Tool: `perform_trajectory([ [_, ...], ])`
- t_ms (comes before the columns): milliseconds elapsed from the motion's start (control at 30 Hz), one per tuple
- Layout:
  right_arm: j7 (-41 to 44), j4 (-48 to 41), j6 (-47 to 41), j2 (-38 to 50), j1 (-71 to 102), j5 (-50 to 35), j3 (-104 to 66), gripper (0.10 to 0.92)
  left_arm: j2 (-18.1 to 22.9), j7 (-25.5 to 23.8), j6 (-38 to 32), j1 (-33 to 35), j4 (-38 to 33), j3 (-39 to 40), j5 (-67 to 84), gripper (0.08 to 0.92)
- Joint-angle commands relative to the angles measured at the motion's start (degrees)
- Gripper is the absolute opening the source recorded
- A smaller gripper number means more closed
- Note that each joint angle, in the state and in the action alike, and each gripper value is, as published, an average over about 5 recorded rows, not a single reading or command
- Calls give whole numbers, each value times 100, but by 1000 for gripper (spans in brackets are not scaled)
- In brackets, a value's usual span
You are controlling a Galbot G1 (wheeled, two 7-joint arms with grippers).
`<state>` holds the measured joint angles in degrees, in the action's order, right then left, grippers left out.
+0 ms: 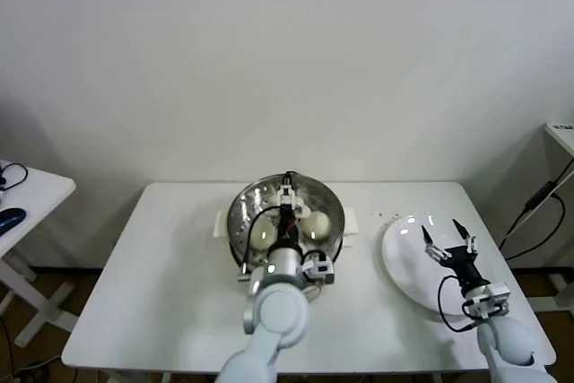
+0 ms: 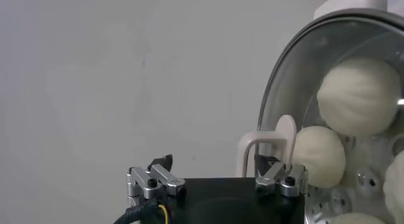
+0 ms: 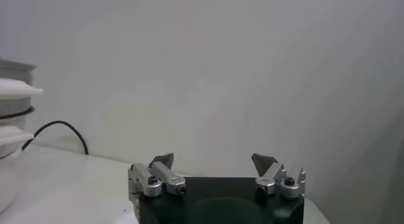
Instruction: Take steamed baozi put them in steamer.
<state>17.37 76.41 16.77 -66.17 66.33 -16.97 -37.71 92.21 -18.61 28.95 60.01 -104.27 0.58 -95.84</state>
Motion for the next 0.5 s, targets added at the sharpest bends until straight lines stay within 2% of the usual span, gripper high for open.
perform_trajectory([
  [33,6,-36,2,5,-24,13,10,823,51,-49,-24,62,-361,-5,118,823],
  [500,39,-158,24,-17,-121,49,25,823,-146,-165,-131,330,-688,-63,271,823],
])
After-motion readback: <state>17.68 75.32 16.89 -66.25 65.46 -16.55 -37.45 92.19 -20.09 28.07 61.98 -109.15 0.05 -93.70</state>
